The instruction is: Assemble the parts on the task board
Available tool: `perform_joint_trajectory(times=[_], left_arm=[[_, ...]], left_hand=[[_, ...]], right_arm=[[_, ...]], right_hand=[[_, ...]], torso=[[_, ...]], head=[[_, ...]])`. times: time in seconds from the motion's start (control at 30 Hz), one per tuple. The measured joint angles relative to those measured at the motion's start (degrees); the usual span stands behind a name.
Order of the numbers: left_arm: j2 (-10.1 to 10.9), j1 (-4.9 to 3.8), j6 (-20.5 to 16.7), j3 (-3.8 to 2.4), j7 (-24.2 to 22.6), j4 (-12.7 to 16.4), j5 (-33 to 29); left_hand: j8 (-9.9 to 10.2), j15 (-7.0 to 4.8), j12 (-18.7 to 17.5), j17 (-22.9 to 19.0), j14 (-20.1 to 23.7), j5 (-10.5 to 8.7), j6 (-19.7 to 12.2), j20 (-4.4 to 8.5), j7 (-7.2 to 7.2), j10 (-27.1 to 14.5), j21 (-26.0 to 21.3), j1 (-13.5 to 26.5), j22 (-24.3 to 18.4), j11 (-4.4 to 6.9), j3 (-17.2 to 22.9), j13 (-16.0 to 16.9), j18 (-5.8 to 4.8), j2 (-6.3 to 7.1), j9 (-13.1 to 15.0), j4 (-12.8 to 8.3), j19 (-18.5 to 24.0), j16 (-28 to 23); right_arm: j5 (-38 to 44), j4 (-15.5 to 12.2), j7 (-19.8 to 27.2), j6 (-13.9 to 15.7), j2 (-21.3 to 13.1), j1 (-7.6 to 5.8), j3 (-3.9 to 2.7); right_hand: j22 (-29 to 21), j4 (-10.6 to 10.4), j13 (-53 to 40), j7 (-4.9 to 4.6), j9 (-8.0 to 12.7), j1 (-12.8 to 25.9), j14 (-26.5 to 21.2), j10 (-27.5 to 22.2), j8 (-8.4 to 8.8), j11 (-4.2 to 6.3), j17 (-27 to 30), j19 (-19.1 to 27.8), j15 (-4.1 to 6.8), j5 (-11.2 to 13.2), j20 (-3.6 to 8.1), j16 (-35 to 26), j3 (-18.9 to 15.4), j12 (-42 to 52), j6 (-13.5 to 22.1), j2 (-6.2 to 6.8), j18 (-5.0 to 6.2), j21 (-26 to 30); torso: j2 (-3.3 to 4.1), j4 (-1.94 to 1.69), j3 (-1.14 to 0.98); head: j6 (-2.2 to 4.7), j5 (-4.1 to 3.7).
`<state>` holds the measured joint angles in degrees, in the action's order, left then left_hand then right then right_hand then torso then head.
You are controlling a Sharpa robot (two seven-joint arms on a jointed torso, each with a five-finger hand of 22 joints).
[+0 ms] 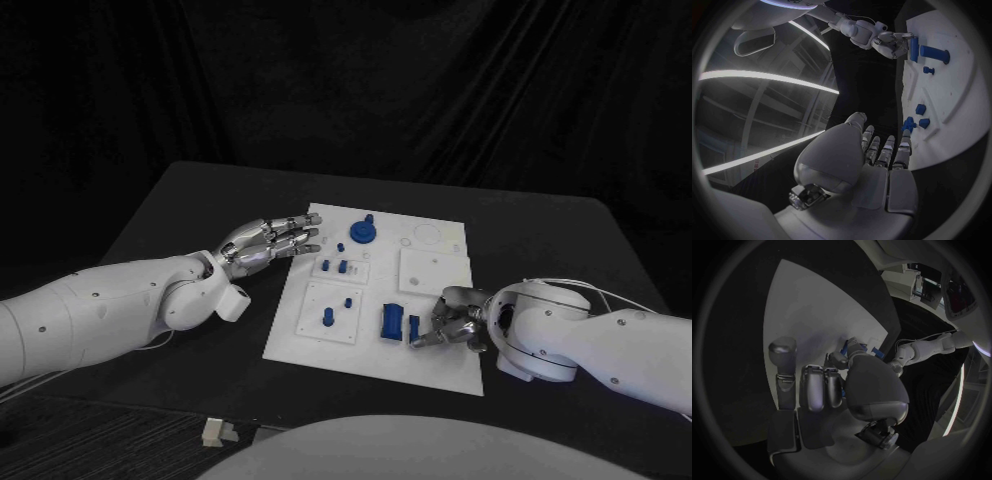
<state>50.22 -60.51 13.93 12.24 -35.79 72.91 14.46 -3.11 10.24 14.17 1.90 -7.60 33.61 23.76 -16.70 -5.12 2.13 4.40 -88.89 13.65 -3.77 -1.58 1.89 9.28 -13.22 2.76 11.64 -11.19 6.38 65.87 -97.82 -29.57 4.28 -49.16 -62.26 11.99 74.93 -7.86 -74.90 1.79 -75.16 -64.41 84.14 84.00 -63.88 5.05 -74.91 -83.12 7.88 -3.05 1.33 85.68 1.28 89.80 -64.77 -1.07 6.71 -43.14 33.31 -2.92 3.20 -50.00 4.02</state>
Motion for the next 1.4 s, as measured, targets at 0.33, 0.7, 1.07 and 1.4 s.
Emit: perform_joint_trajectory(times=[0.33,0.7,1.07,1.4], left_arm=[[-0.03,0.18,0.08,0.0,0.0,-0.06,0.0],[0.07,0.3,0.12,0.0,-0.07,-0.02,0.0],[2.33,0.32,-2.23,-0.02,-1.82,3.05,0.0],[4.44,-2.07,-7.18,-0.01,-2.54,7.93,0.0]], left_hand=[[0.0,0.0,0.0,0.0,0.0,0.2,0.0,0.0,0.0,0.0,0.0,0.0,0.0,0.0,0.04,0.0,0.0,0.0,0.0,-0.04,0.0,0.0],[-0.11,0.0,0.09,0.0,0.0,0.41,0.31,0.0,-0.31,-0.03,0.0,-0.05,-0.07,-0.4,0.71,0.01,0.0,-0.05,0.0,-0.38,0.0,0.0],[-0.89,-0.04,3.47,0.15,-0.81,1.66,3.59,0.17,-0.82,2.21,-0.12,0.73,-1.06,-1.16,3.67,0.45,0.0,2.23,0.24,-0.61,-0.22,0.93],[-2.22,-5.54,7.79,-0.53,3.13,-2.14,10.06,5.72,-1.0,5.34,-3.15,3.42,-8.26,-1.67,1.51,0.87,0.02,4.77,0.65,5.1,7.98,-1.86]], right_arm=[[-2.0,0.88,-0.01,-0.26,0.54,0.06,-0.2],[-2.78,0.13,0.14,-0.23,-0.37,0.4,-0.07],[-4.29,-3.13,5.46,4.53,-5.81,-4.48,0.0],[-14.71,-3.17,17.99,21.2,-9.21,-9.8,-0.08]], right_hand=[[-0.01,1.86,-0.05,0.07,0.06,-2.35,-0.15,0.0,1.22,-0.01,0.0,0.2,0.15,0.01,0.2,0.0,-0.64,0.0,0.3,0.99,0.0,0.56],[-0.01,3.54,-0.04,-0.14,0.07,-4.23,-0.15,0.0,2.78,-0.03,0.0,0.2,0.14,0.0,0.2,0.0,-2.04,0.0,0.91,1.84,0.0,1.03],[-0.02,-1.63,-0.03,-0.71,6.28,-2.74,-0.16,0.05,22.34,-0.06,5.5,2.38,0.14,0.0,-0.53,-3.47,-9.19,0.0,12.35,1.78,1.38,10.19],[-3.83,-8.95,-0.02,-2.66,19.45,5.14,-4.93,-2.11,33.45,-2.26,34.21,6.24,-2.0,-14.2,-1.8,-22.2,-14.97,-7.63,11.19,-6.49,3.19,26.97]], torso=[[0.01,0.0,0.0],[0.01,0.01,0.0],[-0.02,0.01,-0.01],[-1.98,0.1,-0.75]], head=[[0.0,-0.04],[0.0,0.27],[0.0,-0.59],[0.0,-1.16]])
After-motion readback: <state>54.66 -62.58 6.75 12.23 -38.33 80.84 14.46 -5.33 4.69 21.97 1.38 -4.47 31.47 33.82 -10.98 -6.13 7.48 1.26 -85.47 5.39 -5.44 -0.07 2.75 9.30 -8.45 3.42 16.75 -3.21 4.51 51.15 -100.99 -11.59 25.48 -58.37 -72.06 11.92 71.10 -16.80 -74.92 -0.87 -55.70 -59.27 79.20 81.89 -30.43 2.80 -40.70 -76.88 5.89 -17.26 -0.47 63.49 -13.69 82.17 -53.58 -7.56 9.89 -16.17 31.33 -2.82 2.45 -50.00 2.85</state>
